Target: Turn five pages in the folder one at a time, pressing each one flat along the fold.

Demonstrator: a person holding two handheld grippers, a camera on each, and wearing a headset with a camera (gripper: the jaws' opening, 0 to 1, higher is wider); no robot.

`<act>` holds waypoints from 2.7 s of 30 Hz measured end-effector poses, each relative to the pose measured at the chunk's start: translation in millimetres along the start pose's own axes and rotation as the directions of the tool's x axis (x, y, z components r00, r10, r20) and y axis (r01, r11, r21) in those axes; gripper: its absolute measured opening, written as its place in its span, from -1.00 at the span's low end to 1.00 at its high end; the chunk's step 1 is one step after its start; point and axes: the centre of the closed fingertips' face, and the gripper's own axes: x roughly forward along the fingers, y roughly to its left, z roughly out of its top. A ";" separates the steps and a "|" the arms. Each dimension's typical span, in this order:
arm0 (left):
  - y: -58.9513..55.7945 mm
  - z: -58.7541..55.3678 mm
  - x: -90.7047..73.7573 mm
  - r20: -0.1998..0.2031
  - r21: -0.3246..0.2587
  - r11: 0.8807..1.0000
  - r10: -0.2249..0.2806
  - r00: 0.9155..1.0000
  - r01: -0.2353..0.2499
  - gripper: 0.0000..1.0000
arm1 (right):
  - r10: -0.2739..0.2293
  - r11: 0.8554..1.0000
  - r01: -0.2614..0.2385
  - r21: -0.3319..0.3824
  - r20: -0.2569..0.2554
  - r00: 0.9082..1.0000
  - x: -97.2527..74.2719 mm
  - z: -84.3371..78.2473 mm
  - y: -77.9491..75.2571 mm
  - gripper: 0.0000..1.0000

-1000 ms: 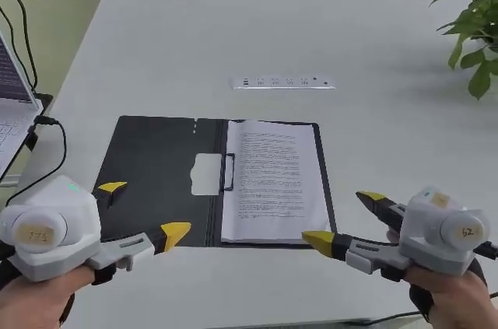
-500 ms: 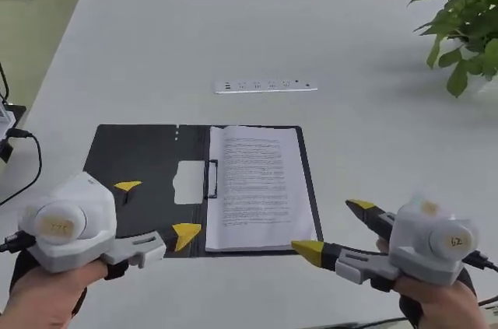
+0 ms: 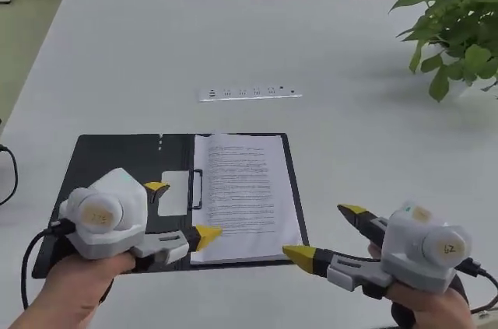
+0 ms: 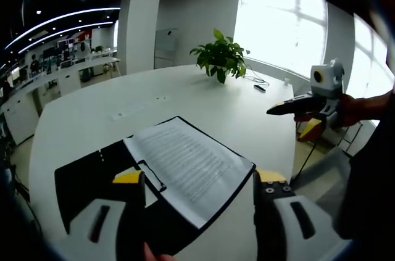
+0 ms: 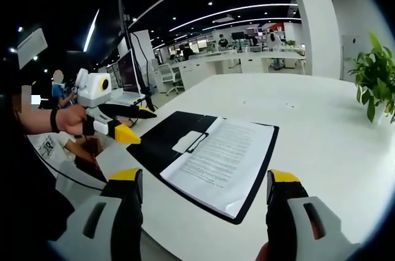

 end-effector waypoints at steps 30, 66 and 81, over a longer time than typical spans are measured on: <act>-52.8 -28.6 136.2 -0.130 0.056 0.994 -0.088 0.988 0.095 0.40 | -0.011 1.000 0.012 0.023 -0.025 1.000 -7.2 -13.7 -18.4 0.61; -58.2 -77.0 171.2 -0.260 0.161 0.986 0.012 0.966 0.031 0.20 | -0.006 0.998 0.008 0.063 -0.031 0.999 -6.2 -25.2 -24.4 0.58; -51.7 -75.3 167.6 -0.245 0.119 0.992 0.000 0.970 0.030 -0.03 | 0.043 0.990 -0.038 0.135 -0.031 0.999 25.5 -33.5 -34.5 0.44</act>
